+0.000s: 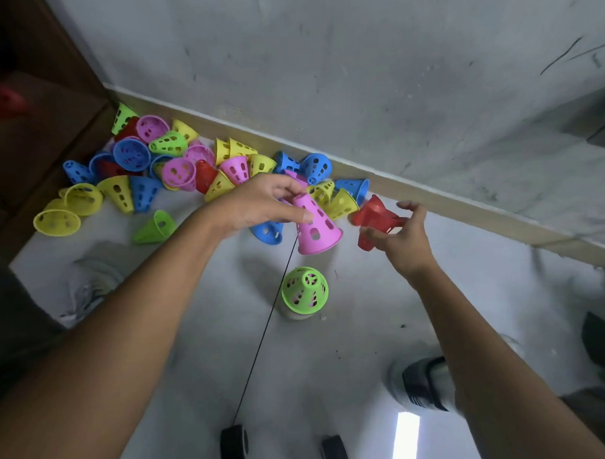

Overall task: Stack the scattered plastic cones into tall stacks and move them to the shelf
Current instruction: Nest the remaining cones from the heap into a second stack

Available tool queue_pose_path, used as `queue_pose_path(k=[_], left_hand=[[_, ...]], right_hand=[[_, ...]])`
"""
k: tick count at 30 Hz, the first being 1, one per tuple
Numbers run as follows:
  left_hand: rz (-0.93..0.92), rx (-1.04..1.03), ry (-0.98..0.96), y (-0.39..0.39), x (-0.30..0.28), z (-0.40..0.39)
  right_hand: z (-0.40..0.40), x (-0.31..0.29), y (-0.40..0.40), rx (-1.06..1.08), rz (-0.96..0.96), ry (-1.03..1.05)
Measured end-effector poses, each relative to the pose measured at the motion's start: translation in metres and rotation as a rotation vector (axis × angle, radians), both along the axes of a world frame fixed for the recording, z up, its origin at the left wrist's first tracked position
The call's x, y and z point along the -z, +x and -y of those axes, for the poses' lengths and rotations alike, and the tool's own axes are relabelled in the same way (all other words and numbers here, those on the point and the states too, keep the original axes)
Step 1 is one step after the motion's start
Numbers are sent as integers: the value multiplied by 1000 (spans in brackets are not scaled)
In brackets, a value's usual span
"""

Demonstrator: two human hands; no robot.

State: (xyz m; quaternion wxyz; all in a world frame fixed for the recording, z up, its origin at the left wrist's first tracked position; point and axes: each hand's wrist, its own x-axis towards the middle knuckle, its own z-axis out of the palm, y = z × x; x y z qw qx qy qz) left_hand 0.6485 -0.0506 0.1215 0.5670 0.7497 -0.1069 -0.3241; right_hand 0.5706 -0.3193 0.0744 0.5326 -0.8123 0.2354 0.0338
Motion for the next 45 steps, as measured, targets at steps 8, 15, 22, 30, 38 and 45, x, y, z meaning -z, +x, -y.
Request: queue_pose_path(k=[8, 15, 22, 30, 38, 45], left_hand=[[-30, 355, 145, -14, -35, 5], [-5, 481, 253, -28, -37, 17], [48, 551, 348, -34, -32, 25], [31, 577, 532, -34, -2, 14], [-11, 461, 600, -25, 22, -10], [22, 202, 565, -25, 50, -26]], right_hand=[[-1, -22, -2, -89, -55, 280], [-3, -38, -2, -224, -69, 294], [-1, -64, -2, -371, -69, 309], [-11, -93, -3, -531, -113, 309], [-34, -95, -6, -760, -190, 143], [-55, -82, -14, -864, -281, 11]])
